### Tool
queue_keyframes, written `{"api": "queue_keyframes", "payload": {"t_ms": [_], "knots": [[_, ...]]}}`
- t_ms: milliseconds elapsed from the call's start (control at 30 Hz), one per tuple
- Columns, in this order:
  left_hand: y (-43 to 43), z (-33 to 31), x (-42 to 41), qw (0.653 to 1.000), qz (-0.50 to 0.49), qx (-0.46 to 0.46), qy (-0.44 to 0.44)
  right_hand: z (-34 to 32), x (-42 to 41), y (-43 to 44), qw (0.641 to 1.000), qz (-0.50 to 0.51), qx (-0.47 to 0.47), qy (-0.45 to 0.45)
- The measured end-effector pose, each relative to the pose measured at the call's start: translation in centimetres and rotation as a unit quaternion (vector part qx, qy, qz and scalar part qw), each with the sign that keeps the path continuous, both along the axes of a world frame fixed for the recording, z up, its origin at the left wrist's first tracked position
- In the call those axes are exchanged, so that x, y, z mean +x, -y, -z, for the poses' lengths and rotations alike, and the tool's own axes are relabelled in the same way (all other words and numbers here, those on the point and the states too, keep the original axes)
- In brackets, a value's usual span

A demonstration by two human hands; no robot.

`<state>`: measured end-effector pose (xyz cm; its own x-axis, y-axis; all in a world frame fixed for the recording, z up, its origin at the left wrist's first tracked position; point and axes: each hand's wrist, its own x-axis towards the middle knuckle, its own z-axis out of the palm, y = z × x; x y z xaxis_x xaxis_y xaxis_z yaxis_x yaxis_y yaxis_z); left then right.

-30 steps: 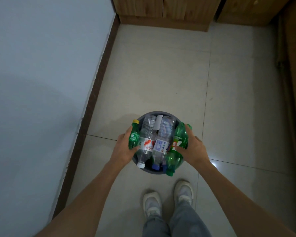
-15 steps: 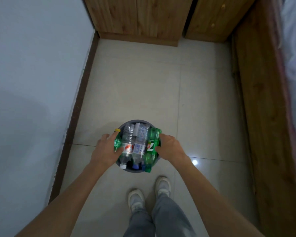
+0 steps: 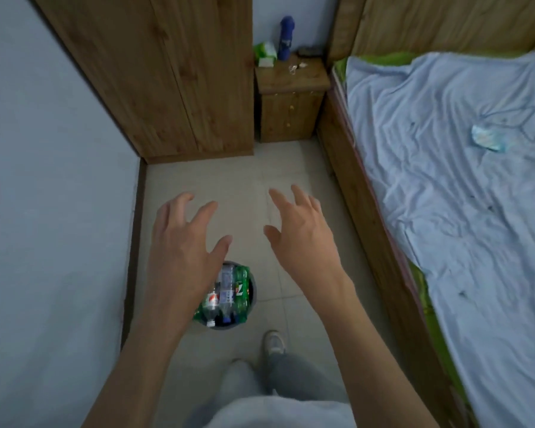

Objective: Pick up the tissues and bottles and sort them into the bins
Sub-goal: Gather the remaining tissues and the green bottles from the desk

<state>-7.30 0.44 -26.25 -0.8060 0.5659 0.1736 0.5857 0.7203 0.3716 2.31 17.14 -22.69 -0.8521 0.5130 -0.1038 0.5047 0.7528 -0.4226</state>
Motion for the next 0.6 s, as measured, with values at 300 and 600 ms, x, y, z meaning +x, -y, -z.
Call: {"api": "queue_keyframes", "payload": {"t_ms": [300, 600], "knots": [[-3.7, -15.3, 4.0, 0.988, 0.101, 0.117, 0.004, -14.9, 9.4, 0.6, 0.986, 0.150, 0.023, -0.074], [-6.6, -19.6, 10.2, 0.947, 0.287, 0.138, 0.047, -19.1, 19.7, 5.6, 0.938, 0.332, 0.039, -0.095]]}}
